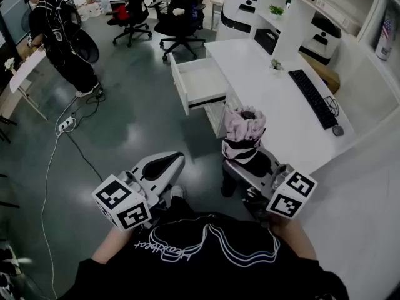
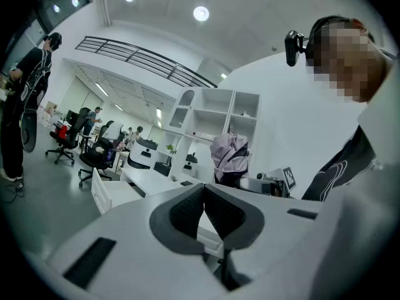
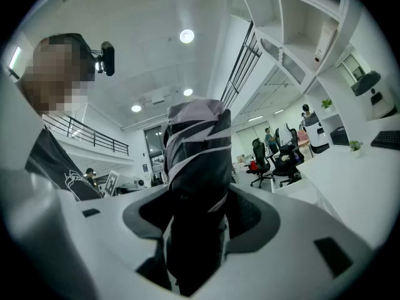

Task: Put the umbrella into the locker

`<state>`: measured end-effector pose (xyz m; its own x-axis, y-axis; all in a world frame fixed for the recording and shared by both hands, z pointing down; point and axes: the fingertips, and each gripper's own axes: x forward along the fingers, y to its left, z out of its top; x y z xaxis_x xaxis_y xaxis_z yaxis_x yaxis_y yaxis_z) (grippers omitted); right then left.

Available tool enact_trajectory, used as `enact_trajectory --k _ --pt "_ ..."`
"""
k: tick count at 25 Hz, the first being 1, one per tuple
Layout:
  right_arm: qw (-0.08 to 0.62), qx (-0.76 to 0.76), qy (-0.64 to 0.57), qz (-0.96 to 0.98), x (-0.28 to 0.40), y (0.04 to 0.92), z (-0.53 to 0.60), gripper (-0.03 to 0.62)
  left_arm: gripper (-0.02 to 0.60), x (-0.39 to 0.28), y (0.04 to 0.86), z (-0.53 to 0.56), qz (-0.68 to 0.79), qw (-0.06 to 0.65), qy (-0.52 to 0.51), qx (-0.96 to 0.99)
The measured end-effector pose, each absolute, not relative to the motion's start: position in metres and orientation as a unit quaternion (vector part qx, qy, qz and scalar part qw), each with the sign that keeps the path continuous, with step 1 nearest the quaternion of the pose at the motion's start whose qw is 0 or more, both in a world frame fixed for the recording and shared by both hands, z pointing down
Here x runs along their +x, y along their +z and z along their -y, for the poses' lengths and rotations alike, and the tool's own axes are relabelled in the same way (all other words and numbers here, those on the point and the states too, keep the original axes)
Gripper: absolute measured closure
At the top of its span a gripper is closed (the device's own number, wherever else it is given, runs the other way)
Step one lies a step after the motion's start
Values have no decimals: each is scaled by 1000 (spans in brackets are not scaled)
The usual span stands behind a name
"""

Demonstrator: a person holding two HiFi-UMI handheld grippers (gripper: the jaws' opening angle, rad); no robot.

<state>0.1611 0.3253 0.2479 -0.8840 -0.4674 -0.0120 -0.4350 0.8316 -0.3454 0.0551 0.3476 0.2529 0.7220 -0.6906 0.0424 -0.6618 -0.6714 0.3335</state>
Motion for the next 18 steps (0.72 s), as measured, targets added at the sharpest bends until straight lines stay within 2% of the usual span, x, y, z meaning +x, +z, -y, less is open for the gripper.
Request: enact_trajectory --k 18 --pt "55 -249 -152 -955 165 245 -318 350 575 58 249 -339 369 152 -32 917"
